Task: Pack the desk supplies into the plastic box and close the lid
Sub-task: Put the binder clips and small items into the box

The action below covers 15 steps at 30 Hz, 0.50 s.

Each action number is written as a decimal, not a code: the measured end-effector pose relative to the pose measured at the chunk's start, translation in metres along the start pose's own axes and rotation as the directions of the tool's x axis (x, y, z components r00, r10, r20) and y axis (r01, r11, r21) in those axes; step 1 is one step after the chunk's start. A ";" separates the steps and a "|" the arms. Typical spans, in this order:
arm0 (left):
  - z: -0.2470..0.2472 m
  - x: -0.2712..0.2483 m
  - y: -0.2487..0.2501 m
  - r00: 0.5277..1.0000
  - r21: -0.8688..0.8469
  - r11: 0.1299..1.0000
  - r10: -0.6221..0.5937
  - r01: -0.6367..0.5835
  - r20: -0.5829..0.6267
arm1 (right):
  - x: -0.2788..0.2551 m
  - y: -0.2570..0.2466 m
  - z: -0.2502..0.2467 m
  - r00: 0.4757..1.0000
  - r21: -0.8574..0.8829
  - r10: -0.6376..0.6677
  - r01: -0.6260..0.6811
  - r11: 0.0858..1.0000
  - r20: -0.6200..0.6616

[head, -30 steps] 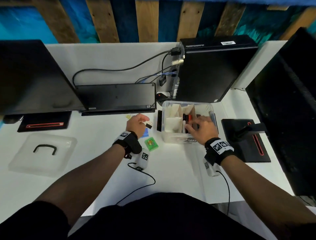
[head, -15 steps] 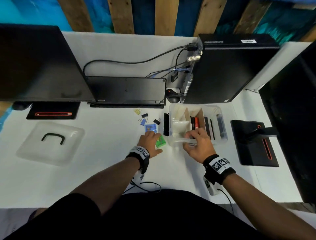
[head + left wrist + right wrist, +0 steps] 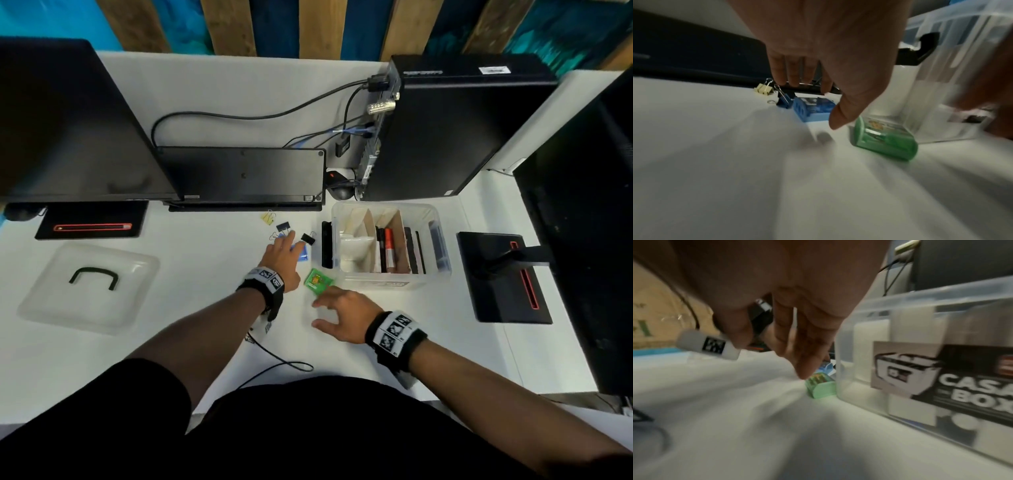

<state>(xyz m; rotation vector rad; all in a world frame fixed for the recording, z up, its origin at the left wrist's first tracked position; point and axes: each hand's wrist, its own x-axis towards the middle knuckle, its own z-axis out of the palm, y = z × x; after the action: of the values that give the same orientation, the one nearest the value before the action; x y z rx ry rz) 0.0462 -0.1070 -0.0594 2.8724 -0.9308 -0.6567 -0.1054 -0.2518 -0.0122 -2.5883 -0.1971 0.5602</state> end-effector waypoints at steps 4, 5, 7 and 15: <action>0.000 -0.004 -0.008 0.999 0.000 0.999 0.039 -0.039 -0.007 | 0.037 -0.013 0.019 0.992 -0.187 0.121 -0.111 0.976 0.040; 0.002 -0.008 -0.009 0.999 -0.021 0.999 0.029 -0.030 -0.028 | 0.043 -0.016 0.022 0.989 -0.230 0.148 -0.140 0.963 0.020; 0.010 -0.019 -0.014 0.999 -0.103 0.995 -0.008 0.003 -0.048 | 0.050 -0.021 0.026 0.986 -0.291 0.168 -0.165 0.942 -0.017; 0.017 -0.038 -0.042 0.982 -0.349 0.919 -0.154 0.184 0.112 | 0.064 -0.021 0.031 0.950 -0.280 0.308 -0.312 0.908 -0.061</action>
<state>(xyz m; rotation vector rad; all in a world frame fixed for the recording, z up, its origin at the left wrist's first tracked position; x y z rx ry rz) 0.0346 -0.0491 -0.0676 2.6288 -0.5035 -0.8641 -0.0609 -0.2054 -0.0500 -2.9306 0.1567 0.6644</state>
